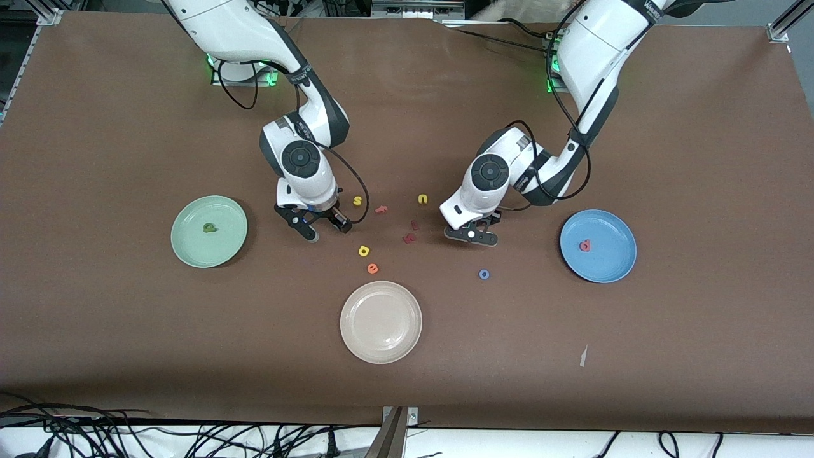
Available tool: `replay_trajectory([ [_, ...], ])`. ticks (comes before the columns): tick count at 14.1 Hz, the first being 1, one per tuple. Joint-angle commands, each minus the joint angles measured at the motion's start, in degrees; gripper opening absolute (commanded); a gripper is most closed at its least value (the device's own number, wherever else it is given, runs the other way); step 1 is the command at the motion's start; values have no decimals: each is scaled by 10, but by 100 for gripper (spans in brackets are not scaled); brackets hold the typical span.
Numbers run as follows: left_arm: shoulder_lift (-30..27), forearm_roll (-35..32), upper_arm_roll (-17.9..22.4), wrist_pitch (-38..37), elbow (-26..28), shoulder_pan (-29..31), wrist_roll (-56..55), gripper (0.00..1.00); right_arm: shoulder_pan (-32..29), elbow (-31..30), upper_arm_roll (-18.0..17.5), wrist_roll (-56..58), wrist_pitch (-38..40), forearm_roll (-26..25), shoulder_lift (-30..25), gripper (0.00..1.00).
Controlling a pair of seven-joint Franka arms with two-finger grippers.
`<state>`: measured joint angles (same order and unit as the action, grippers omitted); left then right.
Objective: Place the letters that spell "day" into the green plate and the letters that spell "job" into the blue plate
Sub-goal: 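Grasp the teal y while the left gripper grasps the teal r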
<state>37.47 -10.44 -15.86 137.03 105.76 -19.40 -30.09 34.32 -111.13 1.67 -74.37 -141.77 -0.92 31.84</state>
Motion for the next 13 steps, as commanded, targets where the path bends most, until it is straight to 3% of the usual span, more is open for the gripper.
replay_trajectory([
  [1,23,-21,4,-2,-28,-3,-15,18,7,21,3,-9,-10,7,21,78],
  [3,23,-21,4,-3,-31,3,-11,8,8,22,3,-8,-11,8,23,75],
  [7,-8,-13,-3,-41,-33,50,33,0,10,43,3,-10,-21,8,45,68],
  [9,-37,5,-11,-110,-42,88,109,0,11,43,3,-11,-20,8,45,51],
  [11,-55,38,-17,-184,-64,136,213,0,10,43,3,-10,-19,7,45,19],
  [12,-63,37,-17,-210,-66,153,254,0,10,43,3,-3,-19,7,45,10],
  [13,-69,35,-16,-228,-65,173,288,0,10,45,3,2,-18,5,42,9],
])
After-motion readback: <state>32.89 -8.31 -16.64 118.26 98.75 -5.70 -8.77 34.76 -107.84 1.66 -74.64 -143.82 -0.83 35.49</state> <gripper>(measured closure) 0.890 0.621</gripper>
